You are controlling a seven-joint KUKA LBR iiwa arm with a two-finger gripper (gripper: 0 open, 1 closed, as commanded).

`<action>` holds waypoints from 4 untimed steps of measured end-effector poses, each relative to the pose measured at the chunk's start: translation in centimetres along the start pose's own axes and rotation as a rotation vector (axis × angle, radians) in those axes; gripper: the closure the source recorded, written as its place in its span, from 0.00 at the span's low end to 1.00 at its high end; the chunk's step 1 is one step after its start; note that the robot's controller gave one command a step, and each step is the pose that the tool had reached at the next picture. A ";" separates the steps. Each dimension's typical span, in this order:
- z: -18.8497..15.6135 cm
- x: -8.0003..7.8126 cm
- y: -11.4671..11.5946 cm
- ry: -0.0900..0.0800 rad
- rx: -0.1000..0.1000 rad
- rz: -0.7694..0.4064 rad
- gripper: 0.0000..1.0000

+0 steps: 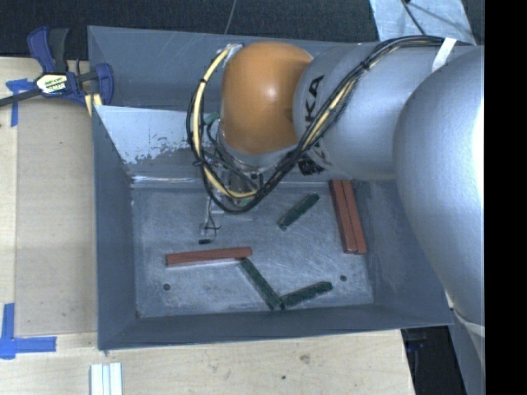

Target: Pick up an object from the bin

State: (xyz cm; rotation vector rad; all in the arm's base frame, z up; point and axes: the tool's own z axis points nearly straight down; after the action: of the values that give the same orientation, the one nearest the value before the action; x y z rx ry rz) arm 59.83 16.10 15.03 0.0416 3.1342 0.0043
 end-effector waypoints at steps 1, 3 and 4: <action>3.5 3.1 -2.3 0.012 0.006 0.091 0.00; 5.7 4.5 -0.8 0.002 0.002 -0.049 0.00; 2.1 3.8 2.4 0.012 0.004 -0.255 0.00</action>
Offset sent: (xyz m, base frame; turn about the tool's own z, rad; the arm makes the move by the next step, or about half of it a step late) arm -0.0608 0.0063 -0.0803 -0.1474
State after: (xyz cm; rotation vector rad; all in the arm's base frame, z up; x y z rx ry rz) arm 56.14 18.61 12.93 -0.3594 3.1260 -0.0039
